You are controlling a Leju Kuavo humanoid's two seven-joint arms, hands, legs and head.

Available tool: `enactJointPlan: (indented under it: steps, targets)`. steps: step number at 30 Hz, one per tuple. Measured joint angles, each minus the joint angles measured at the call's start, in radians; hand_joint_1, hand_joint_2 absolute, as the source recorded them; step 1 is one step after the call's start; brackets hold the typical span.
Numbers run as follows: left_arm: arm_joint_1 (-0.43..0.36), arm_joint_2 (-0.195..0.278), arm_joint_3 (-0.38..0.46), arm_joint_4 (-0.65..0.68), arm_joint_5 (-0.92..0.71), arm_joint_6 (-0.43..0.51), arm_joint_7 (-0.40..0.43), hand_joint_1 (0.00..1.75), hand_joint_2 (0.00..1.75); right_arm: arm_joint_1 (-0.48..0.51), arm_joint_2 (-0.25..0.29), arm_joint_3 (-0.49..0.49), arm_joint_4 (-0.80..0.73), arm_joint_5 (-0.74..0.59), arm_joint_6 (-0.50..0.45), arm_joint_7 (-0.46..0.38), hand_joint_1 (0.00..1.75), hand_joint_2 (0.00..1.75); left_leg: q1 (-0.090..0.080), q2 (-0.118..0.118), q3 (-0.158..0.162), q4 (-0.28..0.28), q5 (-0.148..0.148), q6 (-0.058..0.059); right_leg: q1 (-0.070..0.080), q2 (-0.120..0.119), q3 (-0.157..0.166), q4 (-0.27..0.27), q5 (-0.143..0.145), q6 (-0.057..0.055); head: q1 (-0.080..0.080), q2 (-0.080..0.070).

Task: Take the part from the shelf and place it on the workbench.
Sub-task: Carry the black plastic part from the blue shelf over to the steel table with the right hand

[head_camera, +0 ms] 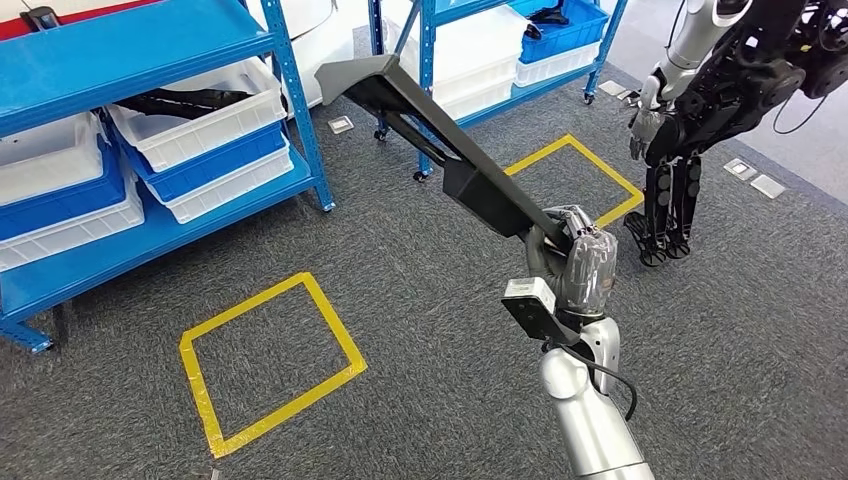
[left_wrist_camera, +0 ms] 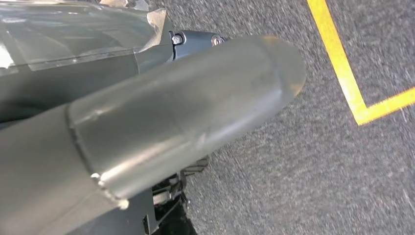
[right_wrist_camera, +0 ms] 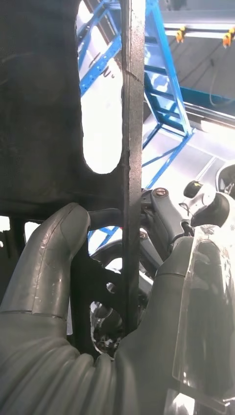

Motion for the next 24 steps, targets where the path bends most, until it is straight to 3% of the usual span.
enactJointPlan:
  steps: [2, 4, 6, 7, 8, 10, 12, 13, 15, 17, 19, 21, 22, 23, 24]
  targets:
    - [0.001, -0.001, 0.000, 0.000, 0.001, 0.000, 0.001, 0.00, 0.00, 0.003, 0.001, -0.006, -0.012, 0.007, 0.006, 0.000, 1.75, 1.75, 0.004, 0.022, 0.005, -0.014, 0.010, 0.009, 0.002, -0.029, -0.023, 0.036, -0.019, 0.004, 0.003, 0.000]
    - [0.003, 0.000, 0.001, 0.000, 0.001, 0.000, 0.000, 0.00, 0.00, 0.001, 0.002, -0.011, -0.019, 0.013, 0.010, 0.000, 1.75, 1.75, 0.003, 0.044, 0.005, -0.021, 0.015, 0.014, 0.002, -0.078, -0.076, 0.147, -0.072, 0.001, 0.009, 0.000]
    - [0.009, -0.001, 0.001, 0.000, 0.001, 0.000, 0.000, 0.00, 0.00, 0.001, 0.002, -0.018, -0.022, 0.017, 0.011, 0.000, 1.75, 1.75, 0.001, 0.066, 0.001, -0.020, 0.015, 0.015, -0.002, -0.094, -0.132, 0.271, -0.118, 0.005, 0.011, 0.000]
    - [0.011, -0.002, 0.002, 0.001, 0.001, 0.000, 0.000, 0.00, 0.00, 0.002, 0.002, -0.021, -0.023, 0.019, 0.011, 0.001, 1.75, 1.75, 0.001, 0.078, 0.000, -0.019, 0.015, 0.015, -0.004, -0.097, -0.137, 0.290, -0.121, 0.011, 0.011, 0.000]
    - [0.013, -0.002, 0.003, 0.001, 0.001, 0.000, 0.000, 0.00, 0.00, 0.002, 0.001, -0.024, -0.024, 0.021, 0.012, 0.001, 1.75, 1.75, 0.001, 0.088, 0.000, -0.018, 0.014, 0.014, -0.006, -0.100, -0.123, 0.267, -0.109, 0.020, 0.011, 0.000]
    - [0.014, -0.003, 0.005, 0.001, 0.001, 0.000, 0.000, 0.00, 0.00, 0.001, 0.000, -0.028, -0.029, 0.022, 0.012, 0.002, 1.75, 1.75, 0.001, 0.106, 0.000, -0.013, 0.010, 0.008, -0.010, -0.126, -0.044, 0.125, -0.063, 0.036, 0.011, 0.000]
    - [0.013, -0.003, 0.008, 0.001, 0.001, 0.001, 0.000, 0.00, 0.00, -0.001, 0.001, -0.029, -0.035, 0.023, 0.013, 0.002, 1.75, 1.75, -0.004, 0.120, -0.001, -0.005, 0.005, -0.003, -0.006, -0.152, 0.015, 0.019, -0.035, 0.032, 0.011, 0.000]
    - [0.014, -0.003, 0.009, 0.001, 0.001, 0.001, 0.000, 0.00, 0.00, -0.002, 0.000, -0.029, -0.037, 0.024, 0.014, 0.002, 1.75, 1.75, -0.006, 0.126, -0.002, -0.003, 0.003, -0.008, -0.003, -0.155, 0.022, 0.003, -0.033, 0.024, 0.010, 0.000]
    - [0.014, -0.004, 0.012, 0.001, 0.002, 0.001, -0.001, 0.00, 0.00, -0.003, -0.002, -0.031, -0.039, 0.031, 0.019, 0.002, 1.75, 1.75, -0.005, 0.136, -0.002, -0.002, 0.002, -0.019, -0.001, -0.137, 0.019, 0.005, -0.028, 0.007, 0.009, 0.000]
    - [0.014, -0.004, 0.015, 0.001, 0.002, 0.001, -0.003, 0.00, 0.00, -0.011, -0.005, -0.035, -0.042, 0.048, 0.028, 0.007, 1.75, 1.75, 0.001, 0.113, -0.011, 0.023, -0.020, -0.031, -0.004, -0.120, 0.016, 0.003, -0.022, -0.007, 0.008, 0.000]
    - [0.017, -0.003, 0.018, 0.001, 0.001, 0.001, -0.005, 0.00, 0.00, -0.029, -0.008, -0.036, -0.044, 0.067, 0.039, 0.016, 1.75, 1.75, 0.005, 0.068, -0.057, 0.129, -0.086, -0.039, -0.006, -0.103, 0.013, 0.001, -0.018, -0.017, 0.006, 0.000]
    - [0.021, -0.003, 0.020, 0.001, 0.001, 0.000, -0.005, 0.00, 0.00, -0.044, -0.011, -0.037, -0.044, 0.078, 0.045, 0.025, 1.75, 1.75, 0.005, 0.050, -0.123, 0.267, -0.146, -0.040, -0.002, -0.085, 0.009, 0.002, -0.015, -0.023, 0.005, 0.000]
    - [0.022, -0.004, 0.022, 0.001, 0.001, 0.000, -0.005, 0.00, 0.00, -0.048, -0.014, -0.037, -0.044, 0.080, 0.046, 0.028, 1.75, 1.75, 0.005, 0.049, -0.141, 0.300, -0.151, -0.038, 0.000, -0.075, 0.008, 0.002, -0.014, -0.024, 0.005, 0.000]
    - [0.023, -0.004, 0.022, 0.001, 0.001, 0.000, -0.005, 0.00, 0.00, -0.051, -0.016, -0.039, -0.044, 0.081, 0.047, 0.029, 1.75, 1.75, 0.005, 0.047, -0.137, 0.290, -0.133, -0.034, 0.003, -0.066, 0.008, 0.002, -0.014, -0.025, 0.005, 0.000]
    - [0.023, -0.003, 0.023, 0.001, 0.001, 0.000, -0.005, 0.00, 0.00, -0.054, -0.018, -0.040, -0.044, 0.081, 0.048, 0.030, 1.75, 1.75, 0.004, 0.043, -0.113, 0.240, -0.099, -0.028, 0.004, -0.056, 0.009, 0.002, -0.013, -0.025, 0.005, 0.000]
